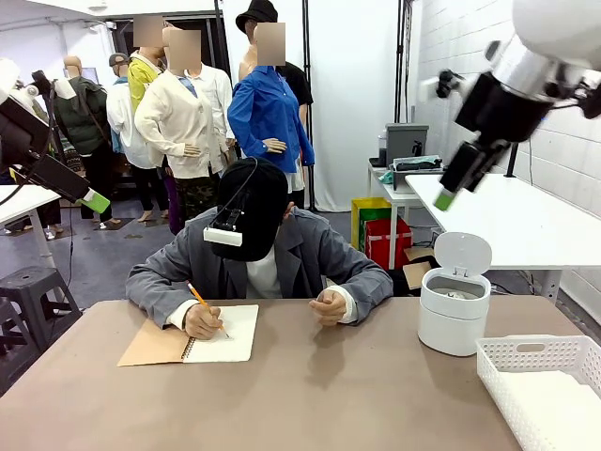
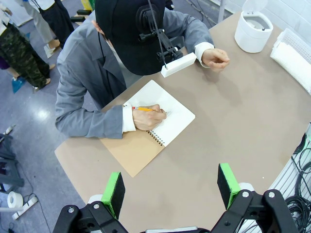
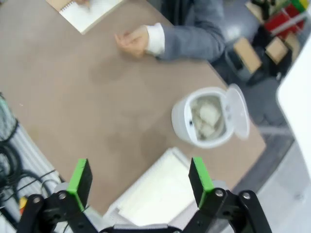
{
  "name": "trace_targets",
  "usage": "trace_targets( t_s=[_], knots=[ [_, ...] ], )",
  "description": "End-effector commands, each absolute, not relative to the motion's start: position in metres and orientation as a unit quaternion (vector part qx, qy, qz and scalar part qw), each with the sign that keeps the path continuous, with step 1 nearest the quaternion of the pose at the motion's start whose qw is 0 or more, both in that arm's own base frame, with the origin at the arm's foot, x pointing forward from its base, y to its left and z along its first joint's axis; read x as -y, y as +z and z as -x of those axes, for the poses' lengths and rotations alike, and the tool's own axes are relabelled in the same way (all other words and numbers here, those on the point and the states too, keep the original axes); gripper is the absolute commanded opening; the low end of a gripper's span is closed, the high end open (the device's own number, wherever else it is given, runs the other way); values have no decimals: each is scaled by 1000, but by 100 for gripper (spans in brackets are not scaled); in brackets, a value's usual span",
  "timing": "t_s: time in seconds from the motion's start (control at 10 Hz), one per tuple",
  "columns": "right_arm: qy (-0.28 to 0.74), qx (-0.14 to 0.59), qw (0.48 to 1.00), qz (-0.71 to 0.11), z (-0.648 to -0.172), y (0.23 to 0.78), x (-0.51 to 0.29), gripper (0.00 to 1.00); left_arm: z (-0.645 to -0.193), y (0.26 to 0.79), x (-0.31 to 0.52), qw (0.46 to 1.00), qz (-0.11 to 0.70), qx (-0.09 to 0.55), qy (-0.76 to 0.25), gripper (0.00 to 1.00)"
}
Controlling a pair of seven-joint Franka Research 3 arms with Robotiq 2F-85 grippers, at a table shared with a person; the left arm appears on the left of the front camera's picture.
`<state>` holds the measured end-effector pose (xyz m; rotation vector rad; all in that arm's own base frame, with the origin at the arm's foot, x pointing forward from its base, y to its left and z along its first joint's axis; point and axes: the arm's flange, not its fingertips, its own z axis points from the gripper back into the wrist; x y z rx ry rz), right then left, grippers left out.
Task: Sort the paper based on its condition.
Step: If a person hands you a paper, place it in the Organizing basket , and if it's crumpled, put it in the Trash can.
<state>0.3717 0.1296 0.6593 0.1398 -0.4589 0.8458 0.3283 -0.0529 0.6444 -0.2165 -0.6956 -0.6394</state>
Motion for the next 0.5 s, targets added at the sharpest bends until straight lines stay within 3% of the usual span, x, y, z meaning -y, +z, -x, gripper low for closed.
trace_targets(
  t_s=[0.0,0.4],
  knots=[
    [446,237,857,-108,-398,667,-145,100,-328,644,52,885,103,334,-308,100],
    [508,287,801,-131,-420,673,-204,100,-328,644,52,885,103,334,-308,100]
  ],
)
